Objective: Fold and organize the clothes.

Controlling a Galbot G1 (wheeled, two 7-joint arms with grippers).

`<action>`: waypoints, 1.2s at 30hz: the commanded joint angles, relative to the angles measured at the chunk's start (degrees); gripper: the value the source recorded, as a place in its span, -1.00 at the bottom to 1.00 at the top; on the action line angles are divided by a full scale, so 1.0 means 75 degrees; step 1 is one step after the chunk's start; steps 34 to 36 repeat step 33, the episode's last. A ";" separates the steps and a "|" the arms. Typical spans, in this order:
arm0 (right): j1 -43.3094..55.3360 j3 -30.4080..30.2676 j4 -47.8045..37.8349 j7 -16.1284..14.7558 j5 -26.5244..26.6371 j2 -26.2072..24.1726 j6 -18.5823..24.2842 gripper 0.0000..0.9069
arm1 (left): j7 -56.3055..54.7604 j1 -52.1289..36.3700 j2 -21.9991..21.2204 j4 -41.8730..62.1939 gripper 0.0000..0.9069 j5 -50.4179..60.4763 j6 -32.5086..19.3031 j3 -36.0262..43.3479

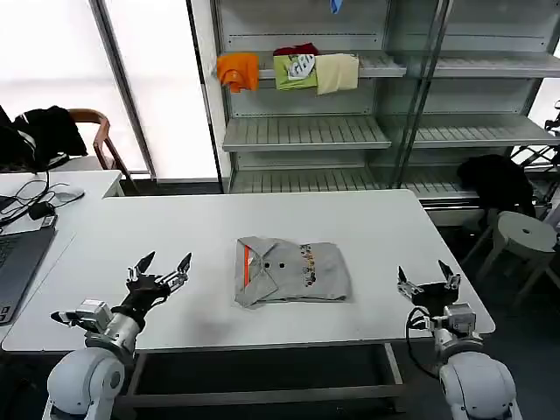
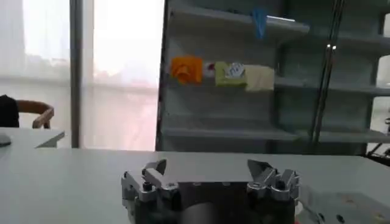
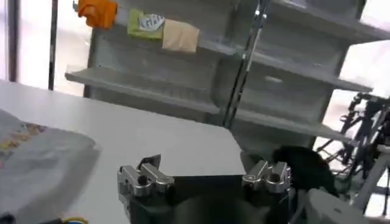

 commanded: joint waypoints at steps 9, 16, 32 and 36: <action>0.0040 0.0414 -0.0033 -0.0485 -0.0506 -0.0356 0.0688 1.00 | -0.0239 -0.0049 0.0089 0.0457 1.00 -0.0302 -0.0272 0.0119; 0.0199 0.0484 -0.0066 -0.0275 0.0443 -0.0431 0.0667 1.00 | -0.0227 -0.0064 0.0064 0.0410 1.00 -0.0268 -0.0571 0.0136; 0.0244 0.0516 0.0030 -0.0437 0.0458 -0.0673 0.0416 1.00 | -0.0096 0.0077 -0.0098 0.0354 1.00 -0.0167 -0.0742 0.0210; 0.0264 0.0518 0.0004 -0.0508 0.0439 -0.0706 0.0404 1.00 | -0.0102 0.0087 -0.0101 0.0356 1.00 -0.0167 -0.0746 0.0217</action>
